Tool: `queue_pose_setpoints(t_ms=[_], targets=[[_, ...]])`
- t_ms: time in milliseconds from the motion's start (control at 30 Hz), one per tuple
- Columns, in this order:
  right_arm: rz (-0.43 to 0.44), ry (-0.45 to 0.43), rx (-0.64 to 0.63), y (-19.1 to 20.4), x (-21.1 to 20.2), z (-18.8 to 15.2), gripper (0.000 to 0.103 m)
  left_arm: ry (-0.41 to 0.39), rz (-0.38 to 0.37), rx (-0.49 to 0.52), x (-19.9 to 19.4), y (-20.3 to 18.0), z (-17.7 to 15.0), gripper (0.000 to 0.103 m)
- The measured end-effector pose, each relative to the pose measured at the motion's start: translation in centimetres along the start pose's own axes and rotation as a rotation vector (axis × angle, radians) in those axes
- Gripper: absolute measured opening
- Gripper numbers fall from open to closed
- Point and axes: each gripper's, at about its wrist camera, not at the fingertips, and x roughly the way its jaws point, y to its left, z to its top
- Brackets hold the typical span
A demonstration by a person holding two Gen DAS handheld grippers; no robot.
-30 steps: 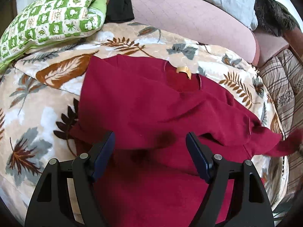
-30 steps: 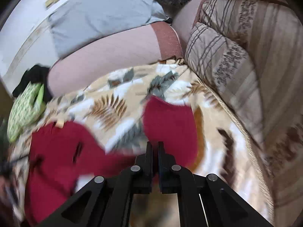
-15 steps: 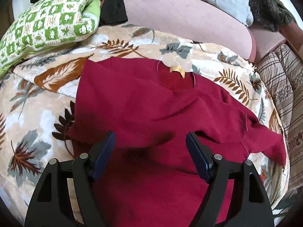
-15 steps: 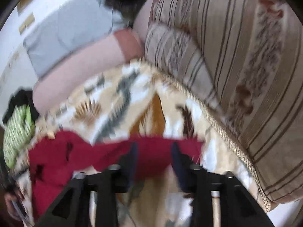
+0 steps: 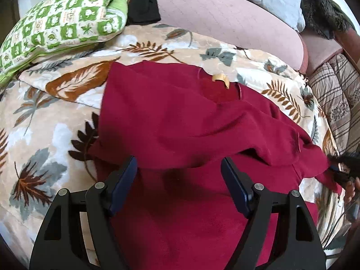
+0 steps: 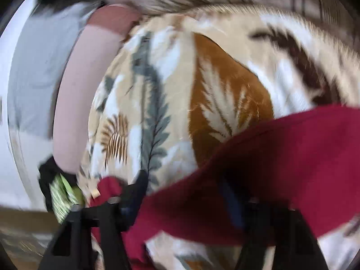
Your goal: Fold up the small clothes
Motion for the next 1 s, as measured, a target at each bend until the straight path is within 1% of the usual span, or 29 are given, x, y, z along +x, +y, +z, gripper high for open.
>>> queue_pose_setpoints(t_ms=[33,67,133,233,300,333,400,433,500,533,567,600,667,700,767,833,867,900,967,1000], targets=[[-0.015,-0.01,-0.02,0.2,0.1,0.1,0.017,-0.002,0.001,-0.007,-0.1,0.4,0.0,0.078],[-0.012,-0.037,-0.06,0.7,-0.4,-0.1,0.013,-0.002,0.002,-0.012,-0.2,0.8,0.0,0.078],[0.01,-0.088,-0.145,2.7,-2.1,-0.2,0.011,-0.008,0.004,-0.029,-0.5,1.6,0.2,0.078],[0.077,-0.18,-0.371,8.8,-4.7,-1.5,0.01,-0.041,-0.001,-0.07,-1.6,3.1,0.9,0.078],[0.129,-0.191,-0.557,14.0,-6.0,-3.8,0.01,-0.07,-0.01,-0.105,-2.6,4.2,1.4,0.078],[0.159,-0.176,-0.67,17.2,-6.0,-5.5,0.01,-0.084,-0.013,-0.12,-3.1,4.6,1.7,0.078],[0.208,-0.134,-0.846,21.8,-5.4,-9.1,0.01,-0.115,-0.018,-0.147,-4.0,5.5,2.1,0.078],[0.24,-0.094,-0.94,24.1,-4.6,-11.5,0.01,-0.128,-0.02,-0.159,-4.4,5.9,2.2,0.078],[0.289,-0.003,-1.072,27.0,-2.2,-15.7,0.01,-0.149,-0.021,-0.183,-4.9,6.7,2.4,0.078],[0.282,0.047,-1.13,28.1,-0.1,-18.1,0.01,-0.152,-0.021,-0.191,-4.9,7.0,2.5,0.078],[0.261,0.085,-1.17,28.6,1.8,-19.8,0.01,-0.151,-0.02,-0.201,-4.8,7.3,2.5,0.078],[0.228,0.147,-1.215,28.9,4.5,-21.8,0.01,-0.142,-0.021,-0.211,-4.5,7.5,2.4,0.078],[0.197,0.264,-1.257,28.0,7.2,-24.0,0.01,-0.121,-0.037,-0.222,-4.0,7.9,2.2,0.078],[0.184,0.287,-1.269,27.1,7.7,-24.4,0.01,-0.117,-0.042,-0.219,-3.9,7.9,2.2,0.078],[0.154,0.268,-1.277,24.8,7.1,-23.9,0.01,-0.113,-0.039,-0.199,-3.3,7.7,2.2,0.078],[0.106,0.235,-1.221,22.4,6.0,-21.7,0.01,-0.109,-0.049,-0.189,-2.6,7.2,2.5,0.078],[0.076,0.212,-1.171,21.2,5.5,-20.0,0.011,-0.108,-0.067,-0.192,-2.1,6.8,2.8,0.078],[0.064,0.199,-1.135,20.6,5.2,-18.3,0.011,-0.107,-0.085,-0.197,-1.7,6.6,3.0,0.078],[0.068,0.168,-1.055,19.6,4.0,-15.7,0.011,-0.098,-0.122,-0.206,-0.8,5.8,3.5,0.078],[0.081,0.138,-1.01,19.0,3.4,-14.5,0.011,-0.084,-0.147,-0.204,-0.2,5.2,3.9,0.078]])
